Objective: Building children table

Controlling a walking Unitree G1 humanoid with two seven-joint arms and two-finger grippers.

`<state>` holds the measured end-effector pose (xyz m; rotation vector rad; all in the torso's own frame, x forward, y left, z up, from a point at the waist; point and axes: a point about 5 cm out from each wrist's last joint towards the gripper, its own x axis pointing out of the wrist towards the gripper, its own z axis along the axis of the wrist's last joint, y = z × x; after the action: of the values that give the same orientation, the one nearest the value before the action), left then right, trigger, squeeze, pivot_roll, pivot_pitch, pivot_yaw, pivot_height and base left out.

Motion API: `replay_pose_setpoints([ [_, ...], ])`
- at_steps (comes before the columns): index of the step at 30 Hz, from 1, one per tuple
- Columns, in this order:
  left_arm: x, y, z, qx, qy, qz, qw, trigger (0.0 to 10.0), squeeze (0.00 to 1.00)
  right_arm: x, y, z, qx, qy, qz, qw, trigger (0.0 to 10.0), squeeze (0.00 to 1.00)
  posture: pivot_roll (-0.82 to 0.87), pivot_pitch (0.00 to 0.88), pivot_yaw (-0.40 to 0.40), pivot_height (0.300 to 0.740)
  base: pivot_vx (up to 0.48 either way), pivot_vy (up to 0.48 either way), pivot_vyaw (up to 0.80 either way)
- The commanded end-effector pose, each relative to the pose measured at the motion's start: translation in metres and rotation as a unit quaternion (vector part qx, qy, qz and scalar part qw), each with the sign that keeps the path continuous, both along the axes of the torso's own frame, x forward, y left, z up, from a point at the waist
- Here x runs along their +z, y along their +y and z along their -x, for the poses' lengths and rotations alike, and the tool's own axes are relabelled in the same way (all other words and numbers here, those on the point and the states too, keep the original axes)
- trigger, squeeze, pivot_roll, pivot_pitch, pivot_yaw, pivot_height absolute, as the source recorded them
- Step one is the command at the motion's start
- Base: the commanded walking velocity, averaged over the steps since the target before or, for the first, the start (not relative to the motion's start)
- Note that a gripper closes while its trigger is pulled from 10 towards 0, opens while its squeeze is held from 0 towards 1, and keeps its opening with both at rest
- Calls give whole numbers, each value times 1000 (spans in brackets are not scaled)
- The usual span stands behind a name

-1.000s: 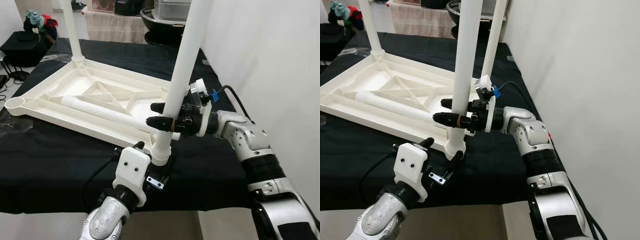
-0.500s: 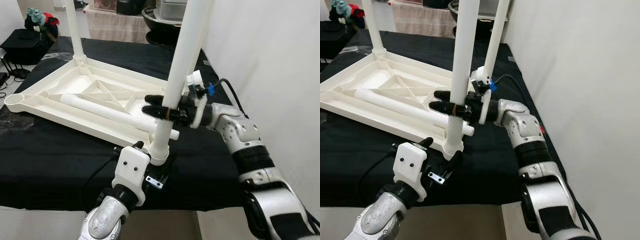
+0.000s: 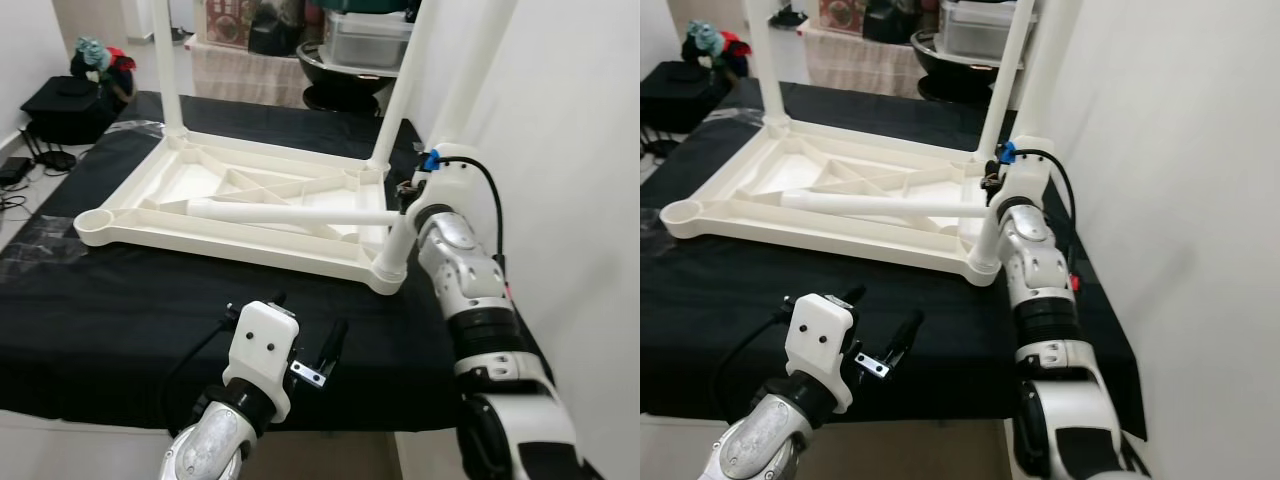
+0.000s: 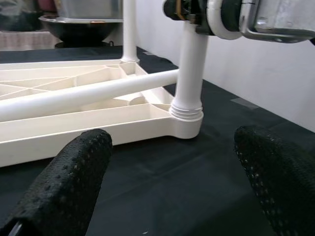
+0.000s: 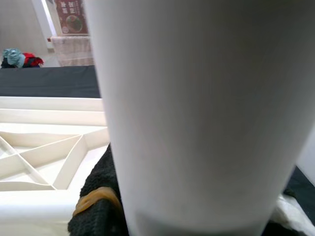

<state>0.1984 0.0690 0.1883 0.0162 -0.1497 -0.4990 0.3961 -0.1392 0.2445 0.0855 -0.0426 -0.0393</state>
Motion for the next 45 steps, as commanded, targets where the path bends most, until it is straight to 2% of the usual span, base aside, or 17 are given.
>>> replay_pose_setpoints([
  [1, -5, -1, 1, 0, 7, -7, 1000, 10000, 0, -26, 7, -3, 11, 63, 0, 998, 10000, 0, 62, 103, -140, 740, 0, 0, 0],
  [2, -5, -1, 1, 0, 7, -7, 1000, 10000, 0, -26, 7, -3, 11, 63, 0, 998, 10000, 0, 62, 103, -140, 740, 0, 0, 0],
  [3, -5, -1, 1, 1, 7, -6, 1000, 10000, 0, -22, 11, -6, 23, 50, -3, 998, 10000, 1000, 62, 103, -141, 740, 0, 0, 0],
  [4, -5, -1, 1, 1, 7, -5, 1000, 10000, 0, -20, 13, -7, 29, 42, -3, 999, 10000, 0, 62, 103, -141, 740, 0, 0, 0],
  [11, -3, -1, 1, 1, 6, -1, 1000, 10000, 0, -4, 21, -10, 137, 13, -67, 988, 10000, 0, 63, 108, -142, 740, 0, 0, 0],
  [14, -3, -3, 2, -7, 8, 3, 1000, 10000, 0, 7, 25, -3, 305, -4, -87, 948, 10000, 0, 65, 108, -143, 740, 0, 0, 0],
  [18, -4, -4, 4, -16, 10, 4, 1000, 10000, 0, 12, 21, 39, 591, -35, -32, 805, 10000, 0, 62, 110, -143, 740, 0, 0, 0],
  [21, -4, -5, 4, -17, 10, 4, 1000, 10000, 0, 8, 21, 50, 649, -33, -22, 760, 10000, 0, 65, 110, -145, 740, 0, 0, 0],
  [25, -4, -4, 4, -18, 11, 5, 1000, 10000, 0, 8, 24, 50, 676, -33, -37, 735, 10000, 0, 67, 113, -143, 740, 0, 0, 0],
  [29, -4, -4, 4, -17, 10, 4, 1000, 10000, 0, 6, 29, 43, 666, -33, -27, 744, 10000, 0, 72, 114, -143, 740, 0, 0, 0],
  [30, -4, -4, 4, -17, 10, 3, 1000, 10000, 0, 6, 32, 41, 668, -33, -33, 743, 0, 0, 72, 114, -143, 740, 0, 0, 0],
  [34, -4, -4, 4, -16, 10, 2, 1000, 10000, 0, 7, 35, 40, 673, -42, -34, 738, 0, 0, 72, 114, -143, 740, 0, 0, 0],
  [36, -3, -4, 4, -16, 9, 3, 1000, 10000, 0, 7, 33, 30, 627, -38, -24, 778, 0, 0, 74, 118, -144, 740, 0, 0, 0],
  [41, -3, -4, 4, -16, 9, 2, 1000, 10000, 0, 8, 29, 23, 582, -42, -14, 812, 0, 0, 73, 118, -145, 740, 0, 0, 0],
  [43, -3, -3, 4, -14, 8, 1, 1000, 10000, 0, -4, 20, 1, 428, 9, 39, 903, 0, 0, 69, 121, -144, 740, 0, 0, 0],
  [44, -3, -3, 4, -14, 8, 1, 1000, 10000, 0, -4, 20, 1, 428, 9, 39, 903, 0, 0, 69, 121, -144, 740, 0, 0, 0],
  [45, -3, -2, 3, -13, 7, 0, 1000, 10000, 0, -14, 8, -10, 305, 55, 86, 947, 0, 0, 67, 121, -142, 740, 0, 0, 0],
])
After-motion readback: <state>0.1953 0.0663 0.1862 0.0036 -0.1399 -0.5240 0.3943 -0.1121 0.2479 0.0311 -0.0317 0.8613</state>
